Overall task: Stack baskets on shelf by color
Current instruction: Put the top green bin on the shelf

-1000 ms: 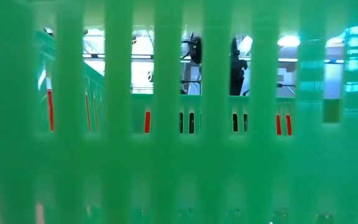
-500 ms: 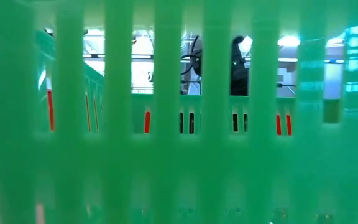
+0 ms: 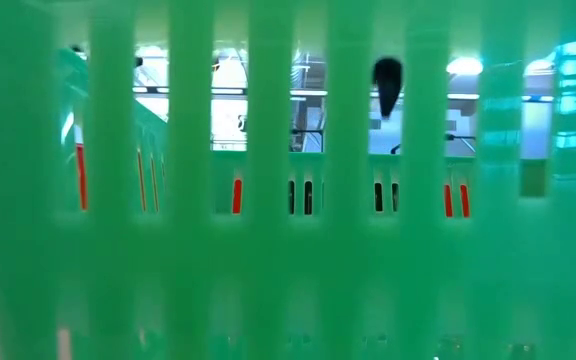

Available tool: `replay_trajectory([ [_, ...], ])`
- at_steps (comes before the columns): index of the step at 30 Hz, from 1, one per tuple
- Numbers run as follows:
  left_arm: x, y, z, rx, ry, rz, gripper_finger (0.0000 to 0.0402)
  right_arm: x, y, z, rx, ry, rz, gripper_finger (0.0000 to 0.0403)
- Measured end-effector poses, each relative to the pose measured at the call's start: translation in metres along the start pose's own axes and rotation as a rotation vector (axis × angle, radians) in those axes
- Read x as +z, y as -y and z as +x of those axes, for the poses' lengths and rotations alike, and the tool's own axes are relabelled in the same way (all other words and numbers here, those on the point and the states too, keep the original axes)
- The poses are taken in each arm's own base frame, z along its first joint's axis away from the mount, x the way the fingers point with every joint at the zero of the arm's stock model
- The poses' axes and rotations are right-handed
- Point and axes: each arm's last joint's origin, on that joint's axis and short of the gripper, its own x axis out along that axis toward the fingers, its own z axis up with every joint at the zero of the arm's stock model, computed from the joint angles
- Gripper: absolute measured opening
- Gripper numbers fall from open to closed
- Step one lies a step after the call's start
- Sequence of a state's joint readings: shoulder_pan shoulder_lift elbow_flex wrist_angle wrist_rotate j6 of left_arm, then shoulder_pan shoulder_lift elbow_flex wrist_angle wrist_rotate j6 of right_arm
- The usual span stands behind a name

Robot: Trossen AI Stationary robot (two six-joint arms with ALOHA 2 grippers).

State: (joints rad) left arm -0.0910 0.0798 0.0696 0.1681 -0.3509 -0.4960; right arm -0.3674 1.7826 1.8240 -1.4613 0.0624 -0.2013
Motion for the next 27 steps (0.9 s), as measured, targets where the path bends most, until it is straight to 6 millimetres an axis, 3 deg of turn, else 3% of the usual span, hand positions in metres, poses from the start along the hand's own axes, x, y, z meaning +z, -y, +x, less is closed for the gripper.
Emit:
replay_trajectory([
  [6,0.004,0.008,0.006,-0.042,-0.097,-0.066,0.0010,-0.036,-0.033,-0.083,0.001,0.307,0.112,0.0000],
  [12,0.037,0.040,0.036,0.077,-0.323,0.116,0.0000,-0.078,-0.058,-0.142,0.043,0.609,0.178,0.0000],
  [15,0.046,0.055,0.058,0.194,-0.550,0.209,0.0000,-0.099,-0.067,-0.160,0.023,0.700,0.201,0.0000],
  [19,0.041,0.066,0.086,0.289,-0.859,0.310,0.0000,-0.121,-0.075,-0.176,-0.009,0.779,0.204,0.0000],
  [27,0.007,0.072,0.125,0.191,-1.247,0.444,0.0000,-0.149,-0.088,-0.200,0.065,0.950,0.192,0.0000],
])
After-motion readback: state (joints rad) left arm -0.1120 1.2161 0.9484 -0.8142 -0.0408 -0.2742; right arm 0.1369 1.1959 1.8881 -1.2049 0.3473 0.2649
